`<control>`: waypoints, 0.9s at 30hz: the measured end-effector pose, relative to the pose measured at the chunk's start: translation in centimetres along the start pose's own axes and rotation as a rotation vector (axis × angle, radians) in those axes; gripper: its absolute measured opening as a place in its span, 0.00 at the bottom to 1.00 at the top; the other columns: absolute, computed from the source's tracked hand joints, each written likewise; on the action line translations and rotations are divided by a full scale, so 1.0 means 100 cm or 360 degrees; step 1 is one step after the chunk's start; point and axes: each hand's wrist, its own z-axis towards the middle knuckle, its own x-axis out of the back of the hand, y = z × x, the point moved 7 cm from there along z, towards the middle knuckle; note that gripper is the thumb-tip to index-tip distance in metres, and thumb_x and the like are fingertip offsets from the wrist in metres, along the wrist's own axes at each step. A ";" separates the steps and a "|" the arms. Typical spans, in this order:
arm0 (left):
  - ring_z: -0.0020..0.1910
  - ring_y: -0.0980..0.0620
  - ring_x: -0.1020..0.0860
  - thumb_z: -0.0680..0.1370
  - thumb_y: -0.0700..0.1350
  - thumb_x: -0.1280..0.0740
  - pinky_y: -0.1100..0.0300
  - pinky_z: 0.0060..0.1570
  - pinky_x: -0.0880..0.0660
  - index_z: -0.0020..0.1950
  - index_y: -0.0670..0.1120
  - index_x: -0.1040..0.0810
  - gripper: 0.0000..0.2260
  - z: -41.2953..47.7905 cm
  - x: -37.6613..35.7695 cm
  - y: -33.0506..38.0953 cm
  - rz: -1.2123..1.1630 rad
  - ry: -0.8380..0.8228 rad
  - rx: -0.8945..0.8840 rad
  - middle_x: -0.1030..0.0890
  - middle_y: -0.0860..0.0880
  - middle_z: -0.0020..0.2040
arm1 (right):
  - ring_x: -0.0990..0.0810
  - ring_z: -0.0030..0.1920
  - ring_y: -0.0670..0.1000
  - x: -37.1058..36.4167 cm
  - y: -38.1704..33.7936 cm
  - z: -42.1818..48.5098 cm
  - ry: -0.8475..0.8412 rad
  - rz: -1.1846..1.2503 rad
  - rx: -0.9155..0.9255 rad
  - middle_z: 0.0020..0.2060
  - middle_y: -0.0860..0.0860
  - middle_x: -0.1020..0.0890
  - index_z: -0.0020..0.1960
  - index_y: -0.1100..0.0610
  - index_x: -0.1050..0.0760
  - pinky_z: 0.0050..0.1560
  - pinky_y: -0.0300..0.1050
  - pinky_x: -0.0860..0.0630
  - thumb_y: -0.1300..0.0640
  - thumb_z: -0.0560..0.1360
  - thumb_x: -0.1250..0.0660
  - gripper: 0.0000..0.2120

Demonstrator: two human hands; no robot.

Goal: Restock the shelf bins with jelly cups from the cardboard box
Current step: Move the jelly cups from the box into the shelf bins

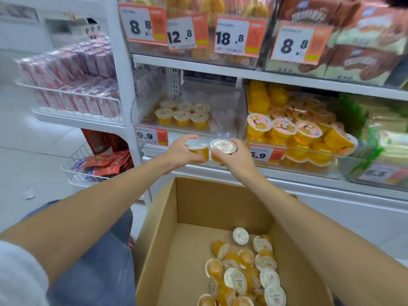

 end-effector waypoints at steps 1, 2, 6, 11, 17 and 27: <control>0.59 0.53 0.26 0.67 0.42 0.22 0.64 0.51 0.28 0.69 0.53 0.29 0.33 0.004 0.014 0.015 0.0049 0.0050 -0.0083 0.24 0.49 0.60 | 0.18 0.48 0.48 -0.001 -0.017 0.008 0.0044 -0.0001 0.0061 0.47 0.43 0.20 0.60 0.48 0.28 0.47 0.54 0.19 0.34 0.61 0.26 0.33; 0.59 0.55 0.27 0.67 0.42 0.23 0.67 0.49 0.29 0.70 0.51 0.29 0.33 0.011 0.028 0.028 0.0081 0.0096 -0.0154 0.25 0.51 0.62 | 0.18 0.47 0.47 -0.001 -0.036 0.015 0.0090 -0.0012 0.0120 0.46 0.43 0.19 0.58 0.47 0.27 0.46 0.55 0.19 0.30 0.60 0.28 0.32; 0.52 0.56 0.25 0.68 0.39 0.24 0.73 0.40 0.31 0.68 0.45 0.26 0.29 0.047 0.079 0.061 0.0351 0.0266 -0.0308 0.23 0.50 0.59 | 0.21 0.48 0.47 -0.011 -0.086 0.049 0.0177 -0.0331 0.0232 0.47 0.43 0.19 0.57 0.49 0.26 0.48 0.48 0.22 0.26 0.65 0.36 0.32; 0.49 0.50 0.24 0.65 0.45 0.23 0.61 0.44 0.29 0.62 0.47 0.27 0.27 0.107 0.116 0.023 0.0851 0.0246 -0.0059 0.22 0.48 0.56 | 0.19 0.47 0.51 -0.071 -0.068 0.118 -0.0158 -0.0457 -0.0056 0.48 0.49 0.17 0.53 0.53 0.22 0.49 0.49 0.20 0.25 0.57 0.31 0.37; 0.66 0.48 0.28 0.68 0.48 0.22 0.64 0.61 0.32 0.72 0.44 0.34 0.37 0.156 0.110 -0.023 0.1068 -0.0097 0.0085 0.28 0.49 0.66 | 0.22 0.57 0.55 -0.131 -0.034 0.167 -0.0549 -0.0519 -0.0215 0.59 0.55 0.23 0.66 0.67 0.31 0.54 0.46 0.24 0.39 0.65 0.24 0.42; 0.54 0.43 0.24 0.63 0.62 0.23 0.54 0.50 0.26 0.58 0.46 0.27 0.32 0.168 0.120 -0.021 0.1903 0.0169 -0.0117 0.23 0.44 0.57 | 0.25 0.21 0.42 -0.130 -0.015 0.175 -0.0574 -0.0421 -0.0399 0.28 0.50 0.22 0.56 0.60 0.27 0.19 0.30 0.34 0.64 0.74 0.29 0.13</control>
